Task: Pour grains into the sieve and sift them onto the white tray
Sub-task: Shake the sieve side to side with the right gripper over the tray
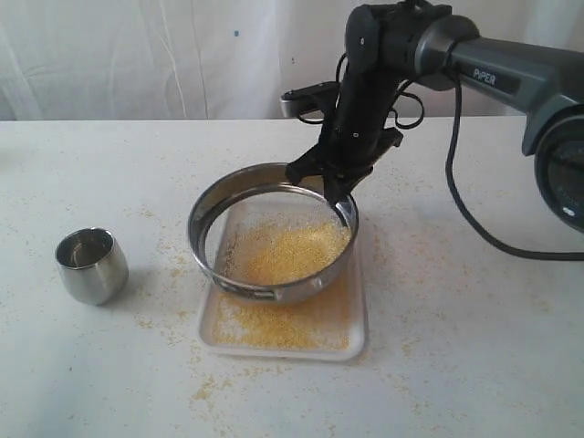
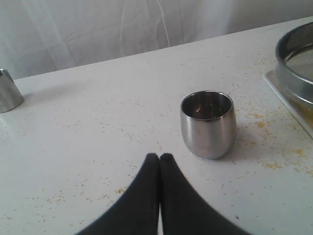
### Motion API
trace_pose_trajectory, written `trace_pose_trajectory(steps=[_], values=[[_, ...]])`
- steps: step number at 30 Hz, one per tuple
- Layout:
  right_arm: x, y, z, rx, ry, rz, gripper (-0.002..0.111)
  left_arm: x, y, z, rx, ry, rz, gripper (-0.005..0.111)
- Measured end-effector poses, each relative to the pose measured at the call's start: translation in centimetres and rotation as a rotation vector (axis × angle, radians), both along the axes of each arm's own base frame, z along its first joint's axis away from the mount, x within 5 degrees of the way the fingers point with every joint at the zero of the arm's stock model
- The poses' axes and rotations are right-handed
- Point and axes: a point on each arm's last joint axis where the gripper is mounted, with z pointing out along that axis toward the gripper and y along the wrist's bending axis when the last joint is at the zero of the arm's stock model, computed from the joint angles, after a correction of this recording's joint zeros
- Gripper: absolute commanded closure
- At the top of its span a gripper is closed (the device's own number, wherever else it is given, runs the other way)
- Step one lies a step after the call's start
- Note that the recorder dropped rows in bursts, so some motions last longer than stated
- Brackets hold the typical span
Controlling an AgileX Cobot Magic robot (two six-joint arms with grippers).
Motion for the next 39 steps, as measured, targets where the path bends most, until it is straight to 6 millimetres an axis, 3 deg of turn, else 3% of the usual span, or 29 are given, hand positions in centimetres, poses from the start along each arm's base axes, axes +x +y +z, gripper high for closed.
trace_pose_trajectory(steps=[1, 4, 8, 11, 15, 19, 22, 26, 31, 35, 39], values=[[0.1, 0.0, -0.1, 0.019, 0.004, -0.015, 0.108, 0.0, 0.0, 0.0, 0.000, 0.000, 0.000, 0.107], [0.1, 0.2, 0.2, 0.110, -0.004, 0.172, 0.108, 0.0, 0.0, 0.0, 0.000, 0.000, 0.000, 0.107], [-0.2, 0.0, 0.1, 0.050, 0.037, -0.013, 0.108, 0.0, 0.0, 0.0, 0.000, 0.000, 0.000, 0.107], [0.1, 0.0, 0.1, 0.096, 0.010, 0.125, 0.108, 0.0, 0.0, 0.0, 0.000, 0.000, 0.000, 0.107], [-0.2, -0.5, 0.3, 0.016, 0.042, -0.055, 0.108, 0.0, 0.0, 0.0, 0.000, 0.000, 0.000, 0.107], [0.0, -0.5, 0.7, 0.048, 0.012, 0.049, 0.108, 0.0, 0.0, 0.0, 0.000, 0.000, 0.000, 0.107], [-0.1, -0.8, 0.9, 0.021, 0.029, -0.051, 0.108, 0.0, 0.0, 0.0, 0.000, 0.000, 0.000, 0.107], [-0.1, -0.5, 1.2, 0.068, 0.005, 0.072, 0.108, 0.0, 0.0, 0.0, 0.000, 0.000, 0.000, 0.107], [-0.3, -0.4, 1.9, 0.074, 0.007, -0.057, 0.108, 0.0, 0.0, 0.0, 0.000, 0.000, 0.000, 0.107], [-0.5, -0.2, 2.7, 0.107, -0.022, 0.100, 0.108, 0.0, 0.0, 0.0, 0.000, 0.000, 0.000, 0.107], [-0.4, -0.2, 2.9, 0.071, -0.033, -0.044, 0.108, 0.0, 0.0, 0.0, 0.000, 0.000, 0.000, 0.107]])
